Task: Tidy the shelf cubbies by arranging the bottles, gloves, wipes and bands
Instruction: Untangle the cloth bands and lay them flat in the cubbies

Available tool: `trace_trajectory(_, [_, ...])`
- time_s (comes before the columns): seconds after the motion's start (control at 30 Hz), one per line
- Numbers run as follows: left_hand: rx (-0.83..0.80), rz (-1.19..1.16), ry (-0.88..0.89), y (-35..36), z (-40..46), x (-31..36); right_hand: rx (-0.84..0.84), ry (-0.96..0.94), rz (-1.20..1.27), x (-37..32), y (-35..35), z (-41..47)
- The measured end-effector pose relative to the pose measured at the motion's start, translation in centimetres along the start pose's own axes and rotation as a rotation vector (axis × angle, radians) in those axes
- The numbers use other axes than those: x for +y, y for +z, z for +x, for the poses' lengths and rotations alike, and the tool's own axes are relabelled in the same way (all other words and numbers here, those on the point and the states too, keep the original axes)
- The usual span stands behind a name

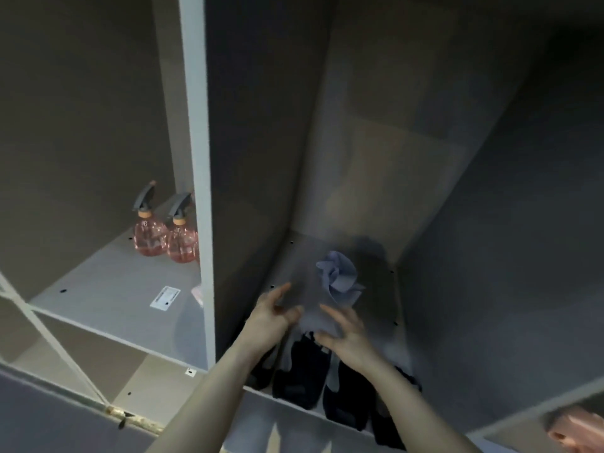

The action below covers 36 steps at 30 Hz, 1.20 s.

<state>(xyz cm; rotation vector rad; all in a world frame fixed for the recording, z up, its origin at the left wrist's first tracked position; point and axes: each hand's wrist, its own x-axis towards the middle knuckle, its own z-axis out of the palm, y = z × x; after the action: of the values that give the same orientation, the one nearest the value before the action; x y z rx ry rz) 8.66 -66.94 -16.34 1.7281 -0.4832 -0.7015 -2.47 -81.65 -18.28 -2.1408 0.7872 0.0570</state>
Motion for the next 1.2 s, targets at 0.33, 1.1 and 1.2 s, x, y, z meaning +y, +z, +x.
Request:
trace_trajectory(0.33, [0.067, -0.260, -0.133, -0.2, 5.0, -1.4, -0.173, 0.137, -0.298, 5.8, -1.9, 11.8])
trace_trajectory(1.1, [0.065, -0.252, -0.061, 1.8, 8.6, 0.3, 0.174, -0.129, 0.644, -1.2, -7.8, 7.7])
trace_trajectory(1.2, [0.084, -0.238, -0.011, 1.9, 7.1, 1.5, 0.108, -0.223, 0.975, -2.5, -8.1, 4.0])
